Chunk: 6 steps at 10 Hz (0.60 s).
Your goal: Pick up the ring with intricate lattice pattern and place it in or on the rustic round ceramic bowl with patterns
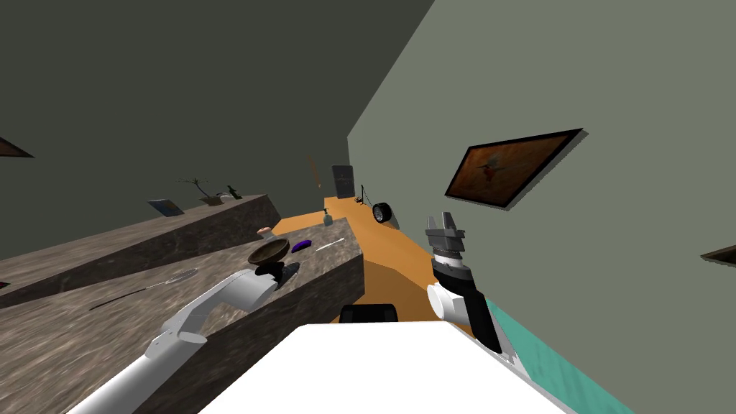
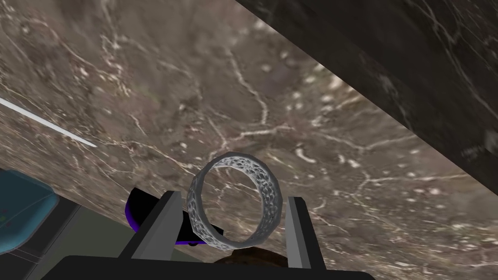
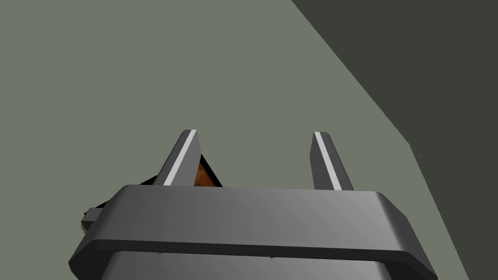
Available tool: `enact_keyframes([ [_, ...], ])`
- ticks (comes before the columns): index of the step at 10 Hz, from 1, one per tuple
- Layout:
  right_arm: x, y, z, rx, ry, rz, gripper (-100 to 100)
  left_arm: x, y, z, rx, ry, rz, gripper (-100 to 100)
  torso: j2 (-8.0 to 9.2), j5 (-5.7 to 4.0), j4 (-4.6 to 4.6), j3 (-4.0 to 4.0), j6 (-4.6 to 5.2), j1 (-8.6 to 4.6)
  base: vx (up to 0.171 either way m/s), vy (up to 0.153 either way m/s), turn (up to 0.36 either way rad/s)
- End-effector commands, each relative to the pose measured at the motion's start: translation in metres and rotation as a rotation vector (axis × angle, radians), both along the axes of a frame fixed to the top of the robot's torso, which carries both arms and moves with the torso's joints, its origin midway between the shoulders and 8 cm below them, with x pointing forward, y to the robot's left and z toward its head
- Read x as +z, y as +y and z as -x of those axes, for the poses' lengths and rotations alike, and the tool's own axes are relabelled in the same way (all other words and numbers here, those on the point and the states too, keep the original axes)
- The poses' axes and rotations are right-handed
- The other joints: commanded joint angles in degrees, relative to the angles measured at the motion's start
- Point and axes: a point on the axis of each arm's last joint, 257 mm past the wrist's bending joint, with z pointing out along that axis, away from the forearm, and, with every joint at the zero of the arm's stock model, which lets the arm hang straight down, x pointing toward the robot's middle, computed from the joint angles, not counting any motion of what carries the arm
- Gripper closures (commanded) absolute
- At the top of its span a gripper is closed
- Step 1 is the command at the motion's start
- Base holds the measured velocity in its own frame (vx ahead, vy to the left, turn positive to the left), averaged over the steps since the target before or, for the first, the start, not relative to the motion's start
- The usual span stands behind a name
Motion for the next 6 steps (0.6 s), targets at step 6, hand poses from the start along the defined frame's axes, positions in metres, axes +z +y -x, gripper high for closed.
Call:
enact_keyframes([
  [6, 0.0, 0.0, 0.0, 0.0, 0.0, 0.0, 0, 0.003, 0.0131, 0.0107, 0.124, 0.058, 0.061, 100, 0.37, 0.02, 0.06, 0.2, -0.01, 0.18, -0.087, 0.027, -0.226],
])
